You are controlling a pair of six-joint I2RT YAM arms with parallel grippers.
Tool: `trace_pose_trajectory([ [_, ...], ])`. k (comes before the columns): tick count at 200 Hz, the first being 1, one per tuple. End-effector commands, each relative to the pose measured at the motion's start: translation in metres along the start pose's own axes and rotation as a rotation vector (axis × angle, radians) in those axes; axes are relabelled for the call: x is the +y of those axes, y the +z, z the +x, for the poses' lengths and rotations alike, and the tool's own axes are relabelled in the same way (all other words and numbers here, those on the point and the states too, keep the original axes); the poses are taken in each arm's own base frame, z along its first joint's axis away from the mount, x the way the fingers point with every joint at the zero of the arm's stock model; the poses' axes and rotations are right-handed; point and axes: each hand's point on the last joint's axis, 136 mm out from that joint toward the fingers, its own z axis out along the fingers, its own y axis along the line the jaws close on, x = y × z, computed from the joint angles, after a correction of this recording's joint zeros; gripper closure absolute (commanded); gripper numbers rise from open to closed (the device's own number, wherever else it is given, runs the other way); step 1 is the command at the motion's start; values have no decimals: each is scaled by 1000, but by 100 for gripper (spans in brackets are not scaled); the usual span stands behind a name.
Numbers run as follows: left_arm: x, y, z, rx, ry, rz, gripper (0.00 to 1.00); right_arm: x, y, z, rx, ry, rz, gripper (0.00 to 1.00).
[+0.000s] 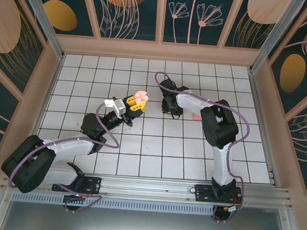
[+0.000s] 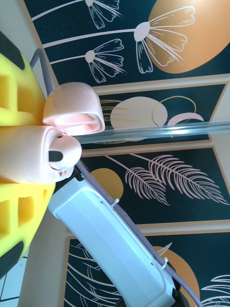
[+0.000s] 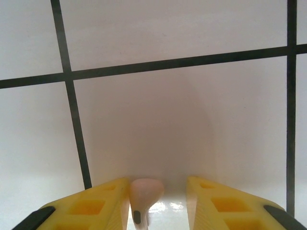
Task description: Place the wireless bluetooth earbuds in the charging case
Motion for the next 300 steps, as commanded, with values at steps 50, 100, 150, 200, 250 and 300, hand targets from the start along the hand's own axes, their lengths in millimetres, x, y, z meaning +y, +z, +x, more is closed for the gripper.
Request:
trace_pose_trajectory([
  [50,-6,5,-22,-70,10,31,100,12,-5,-8,-8,0,-17,64],
  [100,-6,5,-22,-71,12,31,100,13,-3,-6,-1,-9,-12,65],
  [150,-6,6,-22,-71,11,32,100,6,2,2,12,-7,5,65],
  [200,-6,6,-23,-73,12,31,100,5,7,7,20,-10,9,65],
  [250,-6,6,-23,-73,11,30,100,7,10,8,25,-14,8,67],
  [300,-6,6,-24,-76,10,32,100,7,14,10,30,-21,12,71],
])
